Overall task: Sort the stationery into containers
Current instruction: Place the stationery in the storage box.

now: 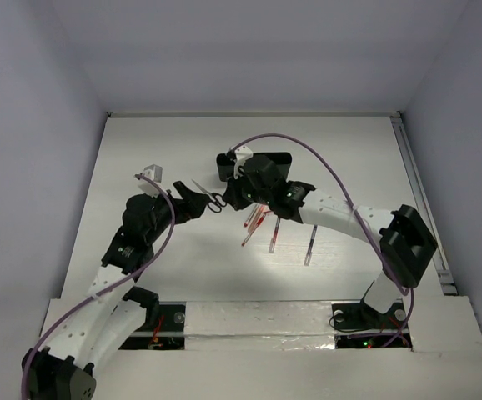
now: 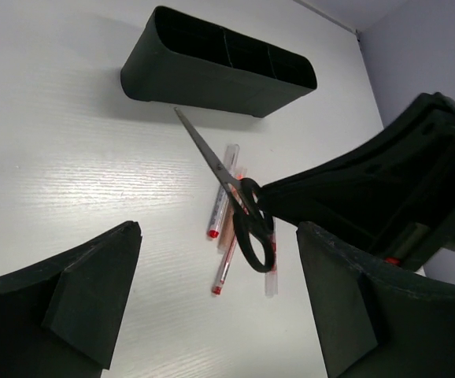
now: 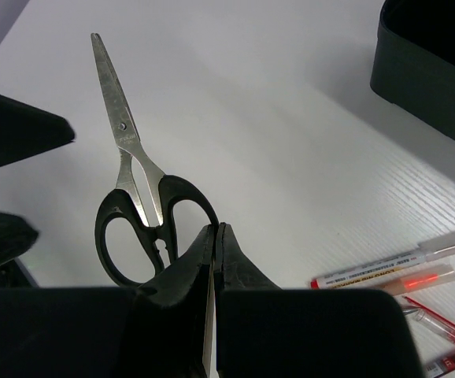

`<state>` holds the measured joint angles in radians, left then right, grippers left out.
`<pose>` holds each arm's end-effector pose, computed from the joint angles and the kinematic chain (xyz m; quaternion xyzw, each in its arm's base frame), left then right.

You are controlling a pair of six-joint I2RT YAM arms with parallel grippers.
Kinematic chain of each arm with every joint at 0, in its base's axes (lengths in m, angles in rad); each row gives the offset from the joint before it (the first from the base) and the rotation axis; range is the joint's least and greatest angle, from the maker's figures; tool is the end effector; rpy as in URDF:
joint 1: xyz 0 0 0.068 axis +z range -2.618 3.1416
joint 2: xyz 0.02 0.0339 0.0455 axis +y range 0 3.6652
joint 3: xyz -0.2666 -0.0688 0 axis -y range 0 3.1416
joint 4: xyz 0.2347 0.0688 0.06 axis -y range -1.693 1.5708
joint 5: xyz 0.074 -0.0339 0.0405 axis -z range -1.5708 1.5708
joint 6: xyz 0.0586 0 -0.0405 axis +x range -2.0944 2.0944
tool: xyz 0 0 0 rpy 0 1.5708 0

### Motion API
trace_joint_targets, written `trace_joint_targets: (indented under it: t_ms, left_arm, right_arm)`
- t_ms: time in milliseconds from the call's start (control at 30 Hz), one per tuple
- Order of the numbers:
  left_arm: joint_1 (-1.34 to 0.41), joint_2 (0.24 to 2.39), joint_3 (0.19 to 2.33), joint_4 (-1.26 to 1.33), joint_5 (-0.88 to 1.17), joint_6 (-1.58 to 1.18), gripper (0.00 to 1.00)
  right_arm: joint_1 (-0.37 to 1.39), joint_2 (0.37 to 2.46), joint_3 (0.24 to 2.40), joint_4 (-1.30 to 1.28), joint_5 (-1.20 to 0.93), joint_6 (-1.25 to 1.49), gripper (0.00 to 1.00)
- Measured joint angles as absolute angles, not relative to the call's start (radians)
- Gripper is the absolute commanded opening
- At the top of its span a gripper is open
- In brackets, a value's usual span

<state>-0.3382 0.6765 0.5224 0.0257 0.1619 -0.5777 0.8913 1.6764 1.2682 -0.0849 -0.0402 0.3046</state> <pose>0.1704 -0.0700 0.2868 -0.0364 0.7496 -0.3454 0.5635 0.2521 0.3158 0.2778 -0.2580 0.8185 0.3031 0.4143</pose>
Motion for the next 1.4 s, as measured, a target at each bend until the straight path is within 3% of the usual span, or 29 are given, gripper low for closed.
trace_joint_targets:
  t_ms: [267, 433, 600, 733, 867, 967, 1067, 1200, 1300, 1400]
  left_arm:
    - [-0.338, 0.747, 0.472, 0.156, 0.170, -0.632, 0.68]
    - [-0.338, 0.748, 0.463, 0.221, 0.170, -0.654, 0.39]
    - [-0.337, 0.751, 0.449, 0.256, 0.168, -0.663, 0.28]
    - [-0.336, 0.755, 0.445, 0.259, 0.164, -0.669, 0.00]
    - [-0.337, 0.756, 0.444, 0.281, 0.172, -0.689, 0.00]
    - [-0.336, 0.756, 0.442, 0.291, 0.171, -0.698, 0.00]
    - [-0.336, 0.748, 0.436, 0.300, 0.167, -0.709, 0.00]
    - [-0.336, 0.729, 0.434, 0.305, 0.161, -0.718, 0.00]
    - [-0.336, 0.706, 0.434, 0.315, 0.156, -0.727, 0.00]
    - [-0.336, 0.696, 0.434, 0.328, 0.162, -0.726, 0.00]
  right_arm:
    - [0.906, 1.661, 1.261, -0.070, -0.071, 0.315, 0.00]
    - [0.936, 1.661, 1.261, -0.068, -0.069, 0.315, 0.00]
    - [0.950, 1.661, 1.261, -0.067, -0.061, 0.314, 0.00]
    - [0.950, 1.661, 1.261, -0.067, -0.059, 0.314, 0.00]
    - [0.950, 1.661, 1.260, -0.067, -0.058, 0.314, 0.00]
    - [0.950, 1.660, 1.258, -0.059, -0.041, 0.321, 0.10]
    - [0.950, 1.636, 1.218, -0.020, -0.005, 0.349, 0.40]
    - [0.949, 1.545, 1.121, 0.022, 0.010, 0.384, 0.63]
    - [0.949, 1.473, 1.072, 0.065, -0.003, 0.401, 0.75]
    - [0.944, 1.399, 1.026, 0.115, -0.035, 0.400, 0.78]
